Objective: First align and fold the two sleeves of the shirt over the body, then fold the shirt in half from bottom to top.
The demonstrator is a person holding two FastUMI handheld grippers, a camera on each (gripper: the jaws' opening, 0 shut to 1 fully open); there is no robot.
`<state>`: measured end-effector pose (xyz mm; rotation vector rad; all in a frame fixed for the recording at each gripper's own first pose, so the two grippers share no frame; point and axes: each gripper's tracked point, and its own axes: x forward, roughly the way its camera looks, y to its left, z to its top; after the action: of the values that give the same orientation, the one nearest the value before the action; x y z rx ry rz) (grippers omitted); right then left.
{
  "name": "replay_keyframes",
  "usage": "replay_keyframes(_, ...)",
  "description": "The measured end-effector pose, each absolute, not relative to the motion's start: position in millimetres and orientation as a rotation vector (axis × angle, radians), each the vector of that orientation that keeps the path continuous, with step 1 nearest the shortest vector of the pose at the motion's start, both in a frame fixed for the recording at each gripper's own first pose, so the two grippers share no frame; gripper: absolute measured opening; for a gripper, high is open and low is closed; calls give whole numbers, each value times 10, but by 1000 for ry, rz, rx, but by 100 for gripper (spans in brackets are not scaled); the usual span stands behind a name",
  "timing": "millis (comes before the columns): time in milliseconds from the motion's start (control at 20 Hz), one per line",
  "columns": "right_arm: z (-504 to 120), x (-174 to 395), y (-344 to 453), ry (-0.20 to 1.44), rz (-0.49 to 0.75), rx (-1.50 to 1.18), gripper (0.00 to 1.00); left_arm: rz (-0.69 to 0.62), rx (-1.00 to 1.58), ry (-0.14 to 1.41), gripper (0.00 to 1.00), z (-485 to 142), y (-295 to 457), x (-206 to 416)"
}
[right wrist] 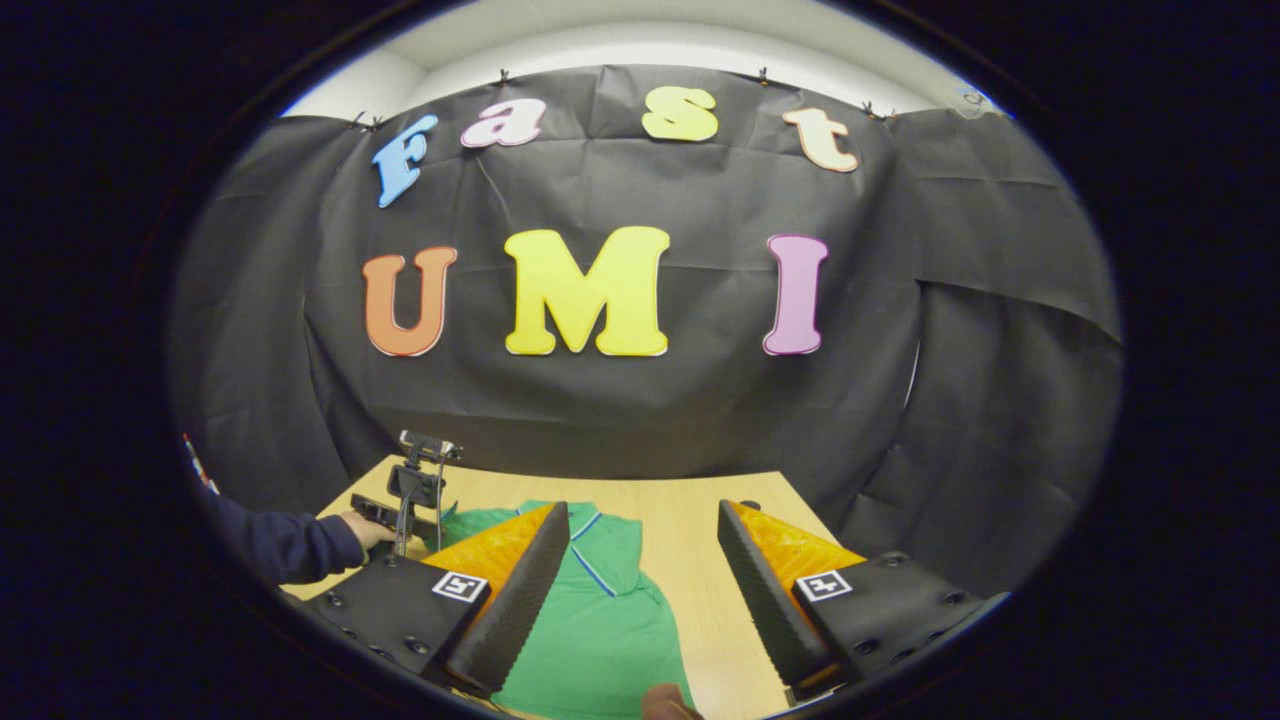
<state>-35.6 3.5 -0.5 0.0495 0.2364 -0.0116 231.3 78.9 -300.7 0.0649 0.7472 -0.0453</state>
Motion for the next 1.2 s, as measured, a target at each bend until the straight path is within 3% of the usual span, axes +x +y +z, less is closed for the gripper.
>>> replay_keyframes(700, -323, -503, -218, 308, -68, 88, 96, -165, 268, 723, 3, -3098, 221, 2184)
replay_keyframes(950, -449, -527, -300, 345, -81, 104, 96, -225, 291, 765, 10, -3246, -11, 2108)
replay_keyframes(1050, -473, -535, -336, 350, -86, 109, 96, -247, 253, 763, 21, -3261, -113, 2096)
replay_keyframes(1100, -479, -538, -354, 351, -88, 111, 96, -251, 239, 760, 42, -3245, -147, 2073)
replay_keyframes(1200, -489, -530, -366, 353, -84, 116, 96, -232, 223, 753, 68, -3209, -144, 2045)
